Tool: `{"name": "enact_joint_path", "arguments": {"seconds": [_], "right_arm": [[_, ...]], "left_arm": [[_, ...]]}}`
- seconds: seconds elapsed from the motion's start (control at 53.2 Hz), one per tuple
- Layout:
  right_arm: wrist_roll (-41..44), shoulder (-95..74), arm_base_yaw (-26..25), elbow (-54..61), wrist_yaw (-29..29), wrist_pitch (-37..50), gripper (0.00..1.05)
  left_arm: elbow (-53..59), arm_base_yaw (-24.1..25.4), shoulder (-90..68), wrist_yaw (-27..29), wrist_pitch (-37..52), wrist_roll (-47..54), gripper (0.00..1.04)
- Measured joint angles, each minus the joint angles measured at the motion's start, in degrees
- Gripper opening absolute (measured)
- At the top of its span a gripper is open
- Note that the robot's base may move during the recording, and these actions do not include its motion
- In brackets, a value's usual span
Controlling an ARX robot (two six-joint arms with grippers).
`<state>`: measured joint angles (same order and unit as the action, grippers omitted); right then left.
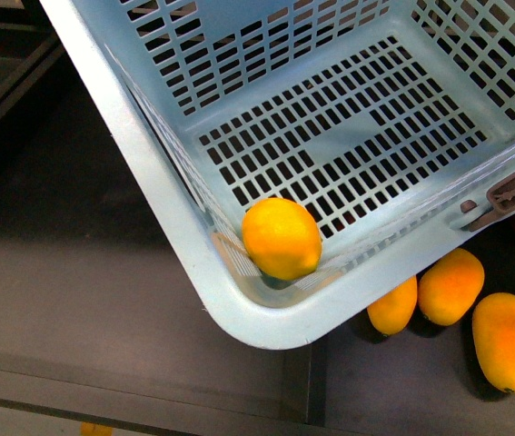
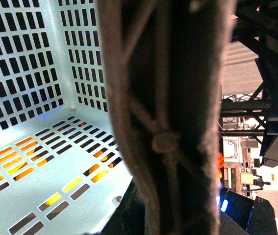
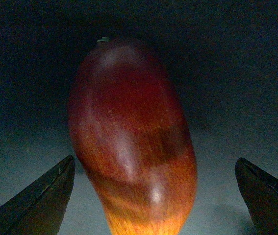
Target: Pick lemon and mango into basket
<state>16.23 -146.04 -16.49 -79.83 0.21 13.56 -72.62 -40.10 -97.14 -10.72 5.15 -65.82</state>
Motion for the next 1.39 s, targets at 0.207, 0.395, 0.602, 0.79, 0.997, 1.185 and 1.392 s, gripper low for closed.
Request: {"name": "enact_joint_path", "arguments": {"seconds": [0.207, 0.395, 0.602, 0.79, 0.997, 1.185, 1.392], "right_arm": [[-0.55, -2.78, 0.15, -2.64, 0.0, -0.9, 0.96], [-1.68, -4.9, 0.26, -4.83, -0.02, -1.05, 0.96], [-3.23, -6.19, 0.37, -6.25, 0.09, -1.4, 0.89], [-5.07, -6.58, 0.35, -6.45, 0.94, -1.51, 0.68], [-7.82, -5.35, -0.66, -3.8, -0.63, 0.81, 0.61], [-7.85, 2.1, -3.28, 4.39, -5.38, 4.7, 0.61], [-8.11, 21.46, -9.73, 17.22, -13.79, 9.14, 0.61]], "left_arm": [[0.0, 0.02, 0.0, 0.02, 0.0, 0.0, 0.06], [0.0, 0.02, 0.0, 0.2, 0.0, 0.0, 0.06], [0.0, 0.02, 0.0, 0.04, 0.0, 0.0, 0.06], [0.0, 0.02, 0.0, 0.0, 0.0, 0.0, 0.06], [0.0, 0.02, 0.0, 0.04, 0.0, 0.0, 0.06], [0.0, 0.02, 0.0, 0.11, 0.0, 0.0, 0.06], [0.0, 0.02, 0.0, 0.04, 0.0, 0.0, 0.06]]}}
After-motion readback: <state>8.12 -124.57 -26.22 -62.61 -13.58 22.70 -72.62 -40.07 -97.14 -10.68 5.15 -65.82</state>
